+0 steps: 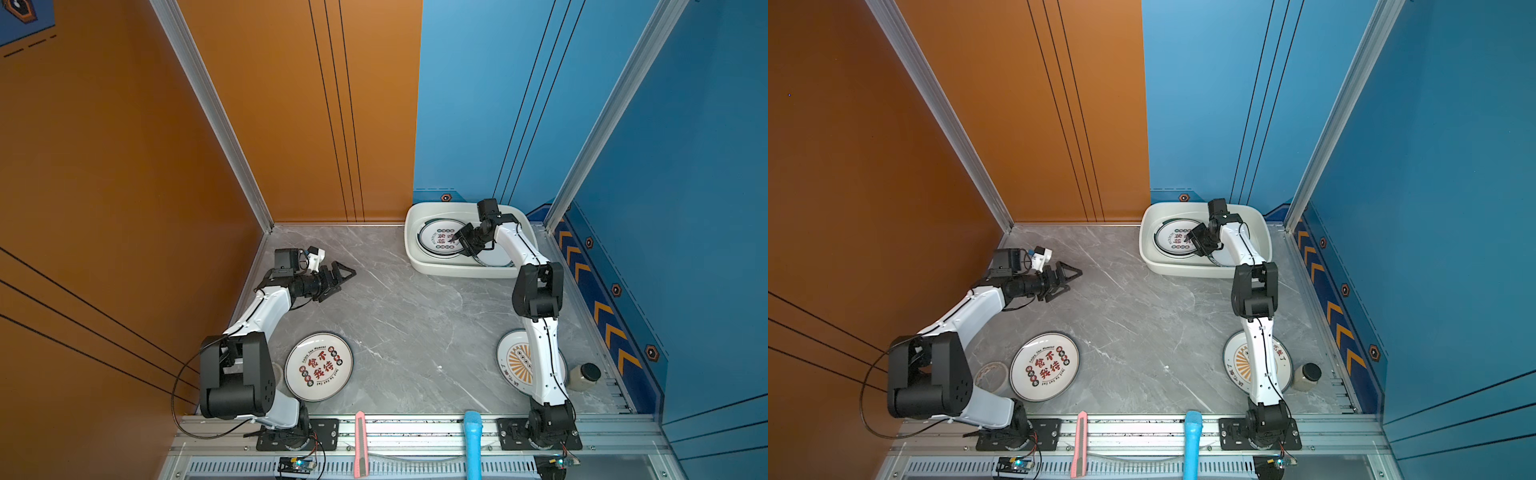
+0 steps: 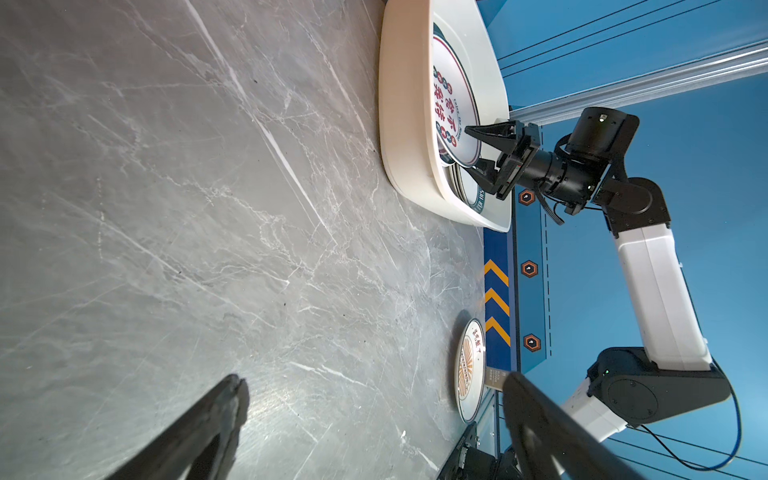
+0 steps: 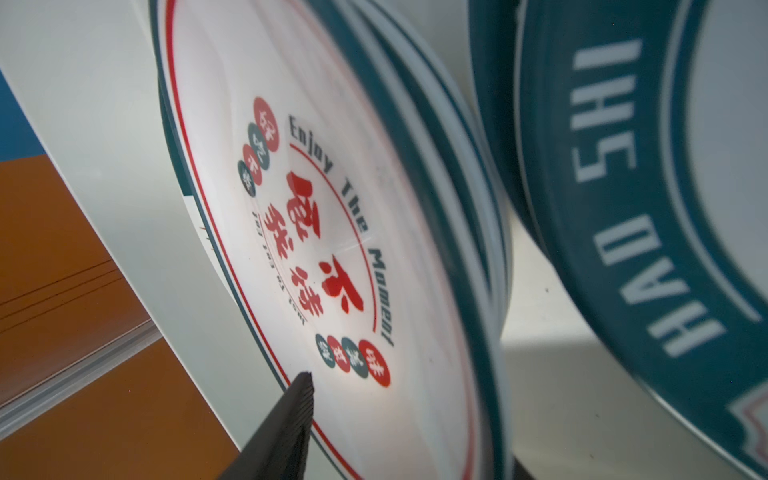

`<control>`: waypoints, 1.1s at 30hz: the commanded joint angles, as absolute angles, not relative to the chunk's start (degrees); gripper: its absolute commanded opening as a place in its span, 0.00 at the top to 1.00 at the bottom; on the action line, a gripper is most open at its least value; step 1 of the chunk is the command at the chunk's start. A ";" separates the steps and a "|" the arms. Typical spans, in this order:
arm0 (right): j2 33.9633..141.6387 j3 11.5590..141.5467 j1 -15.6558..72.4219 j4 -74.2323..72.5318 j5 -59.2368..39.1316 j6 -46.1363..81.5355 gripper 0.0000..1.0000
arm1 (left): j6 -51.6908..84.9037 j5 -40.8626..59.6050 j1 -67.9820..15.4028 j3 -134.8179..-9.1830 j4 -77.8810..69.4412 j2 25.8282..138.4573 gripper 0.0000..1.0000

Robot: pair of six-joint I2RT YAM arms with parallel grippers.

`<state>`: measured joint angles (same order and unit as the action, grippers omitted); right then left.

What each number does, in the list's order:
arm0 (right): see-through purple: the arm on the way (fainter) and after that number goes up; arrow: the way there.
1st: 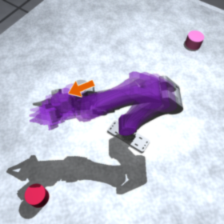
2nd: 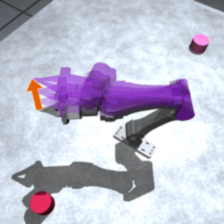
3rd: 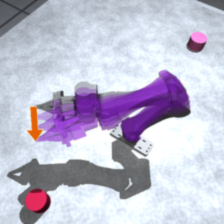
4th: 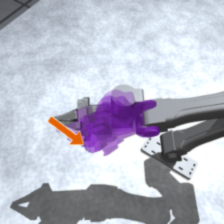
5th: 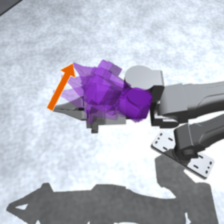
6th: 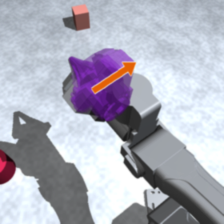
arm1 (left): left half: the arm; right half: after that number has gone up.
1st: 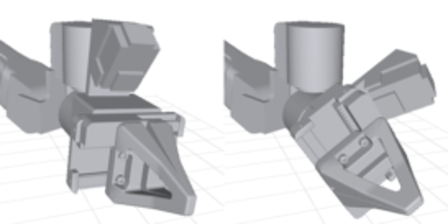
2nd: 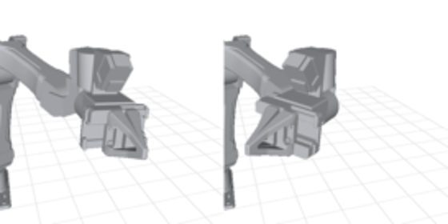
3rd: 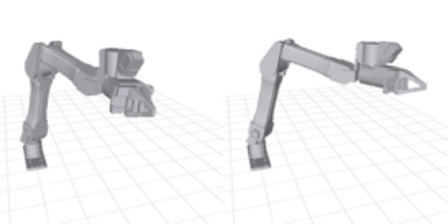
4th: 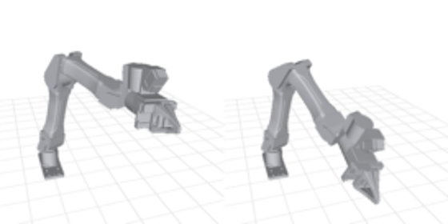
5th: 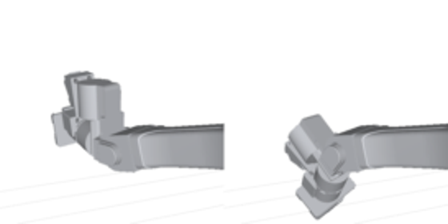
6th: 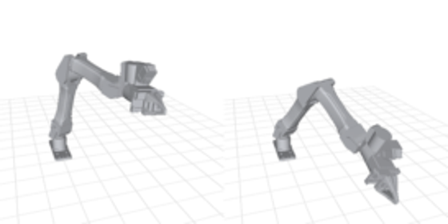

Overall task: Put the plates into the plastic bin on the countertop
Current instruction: 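Lower the red-character plate into the bin against the stacked plates, open right gripper, then move right gripper from the bin to the last red-character plate on the table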

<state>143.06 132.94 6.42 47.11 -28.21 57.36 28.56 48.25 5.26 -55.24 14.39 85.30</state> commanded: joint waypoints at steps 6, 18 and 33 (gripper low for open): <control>135.97 131.46 6.77 55.81 -25.29 51.79 0.48 | 28.90 50.06 5.54 -53.31 13.71 82.40 0.02; 128.05 126.24 7.75 55.73 -24.78 47.03 0.48 | 27.95 49.69 6.54 -52.10 16.41 78.61 0.02; 125.44 120.85 31.00 53.13 -41.20 31.14 0.48 | 29.50 46.67 21.01 -50.50 19.42 75.67 0.02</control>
<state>125.82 123.61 26.28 52.62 -37.39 36.42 29.23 46.26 19.77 -52.10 17.63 76.79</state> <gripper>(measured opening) 0.518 0.979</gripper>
